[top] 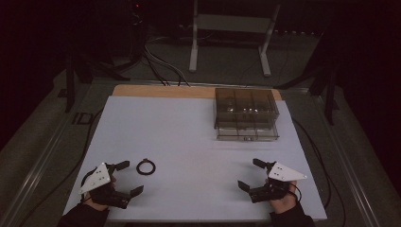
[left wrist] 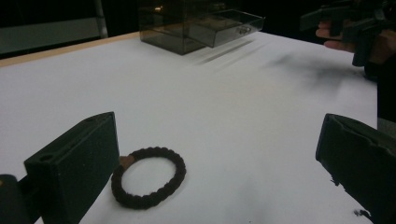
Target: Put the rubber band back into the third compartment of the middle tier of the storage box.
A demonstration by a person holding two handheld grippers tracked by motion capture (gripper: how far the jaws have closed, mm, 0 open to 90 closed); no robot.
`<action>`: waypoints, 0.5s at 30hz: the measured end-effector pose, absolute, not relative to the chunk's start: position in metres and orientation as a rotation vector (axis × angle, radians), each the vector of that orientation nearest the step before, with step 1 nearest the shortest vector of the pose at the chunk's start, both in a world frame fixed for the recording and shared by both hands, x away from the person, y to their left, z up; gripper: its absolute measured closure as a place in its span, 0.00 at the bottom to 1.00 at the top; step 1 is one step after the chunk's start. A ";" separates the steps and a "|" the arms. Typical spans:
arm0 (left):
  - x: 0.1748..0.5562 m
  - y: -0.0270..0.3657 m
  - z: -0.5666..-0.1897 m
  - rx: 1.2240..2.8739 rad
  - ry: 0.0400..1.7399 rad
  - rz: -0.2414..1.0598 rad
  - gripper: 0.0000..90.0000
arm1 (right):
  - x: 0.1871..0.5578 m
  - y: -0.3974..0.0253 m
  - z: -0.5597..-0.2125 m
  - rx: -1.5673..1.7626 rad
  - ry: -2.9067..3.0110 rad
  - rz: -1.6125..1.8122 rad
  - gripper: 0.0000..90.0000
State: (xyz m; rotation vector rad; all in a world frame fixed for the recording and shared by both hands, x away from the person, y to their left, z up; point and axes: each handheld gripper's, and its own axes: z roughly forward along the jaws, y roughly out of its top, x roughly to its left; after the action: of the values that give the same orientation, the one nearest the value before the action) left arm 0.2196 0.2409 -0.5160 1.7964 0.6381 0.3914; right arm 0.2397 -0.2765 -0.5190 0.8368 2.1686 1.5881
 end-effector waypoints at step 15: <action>0.221 0.239 -0.517 1.814 0.639 0.395 0.00 | 0.239 -0.276 -0.513 0.879 2.166 1.608 0.00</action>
State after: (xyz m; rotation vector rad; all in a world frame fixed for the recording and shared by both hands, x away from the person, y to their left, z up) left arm 0.2205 0.2386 -0.5170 1.8143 0.6390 0.3952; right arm 0.2391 -0.2761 -0.5129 0.8786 2.1656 1.6084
